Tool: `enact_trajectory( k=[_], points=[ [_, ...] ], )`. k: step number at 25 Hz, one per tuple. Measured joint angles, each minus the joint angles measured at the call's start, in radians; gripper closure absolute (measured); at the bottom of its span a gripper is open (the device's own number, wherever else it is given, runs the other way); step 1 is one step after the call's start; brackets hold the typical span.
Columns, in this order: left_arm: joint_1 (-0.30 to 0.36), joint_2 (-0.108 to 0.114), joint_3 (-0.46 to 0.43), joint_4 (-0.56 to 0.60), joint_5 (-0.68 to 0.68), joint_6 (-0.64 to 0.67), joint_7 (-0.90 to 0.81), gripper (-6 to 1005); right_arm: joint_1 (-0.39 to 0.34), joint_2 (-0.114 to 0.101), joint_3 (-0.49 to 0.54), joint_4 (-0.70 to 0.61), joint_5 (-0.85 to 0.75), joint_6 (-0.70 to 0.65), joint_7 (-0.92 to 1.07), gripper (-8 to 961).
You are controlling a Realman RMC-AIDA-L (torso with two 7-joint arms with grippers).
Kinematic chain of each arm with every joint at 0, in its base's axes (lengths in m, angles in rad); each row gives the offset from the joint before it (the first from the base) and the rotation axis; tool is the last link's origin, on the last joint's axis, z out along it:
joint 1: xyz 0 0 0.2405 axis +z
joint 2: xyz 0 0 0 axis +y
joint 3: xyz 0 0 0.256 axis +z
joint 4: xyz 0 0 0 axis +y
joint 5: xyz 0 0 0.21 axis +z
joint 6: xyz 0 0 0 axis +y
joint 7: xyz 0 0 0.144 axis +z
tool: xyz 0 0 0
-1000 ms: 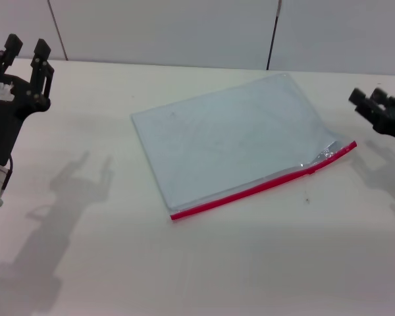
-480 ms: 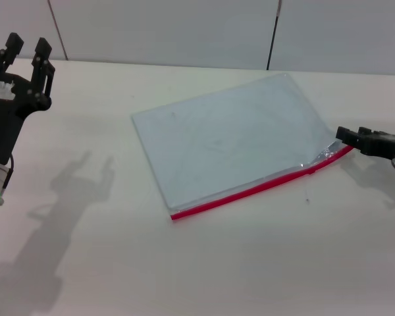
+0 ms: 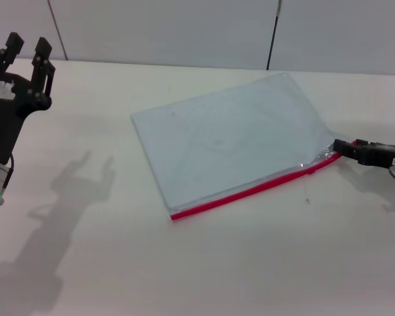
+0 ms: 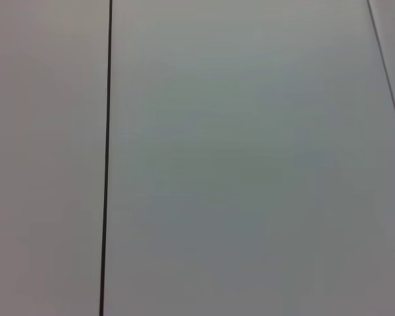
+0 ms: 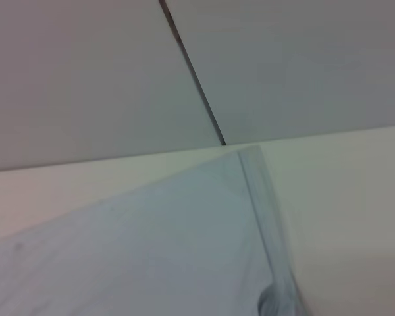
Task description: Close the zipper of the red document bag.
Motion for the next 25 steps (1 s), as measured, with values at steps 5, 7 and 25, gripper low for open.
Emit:
enact_trajectory(
  k=[5,7,25],
  points=[
    [0.0,-0.001,0.0,0.0,0.001,0.0,0.0,592,0.016,0.0,-0.01,0.006,-0.039,0.012,0.026,370],
    [0.0,-0.001,0.0,0.0,0.001,0.0,0.0,593,0.022,0.0,-0.013,0.009,-0.045,0.01,0.028,371],
    [-0.006,-0.002,0.0,0.0,0.002,-0.005,0.0,601,0.06,0.003,-0.086,0.037,-0.046,0.008,0.053,378]
  ],
)
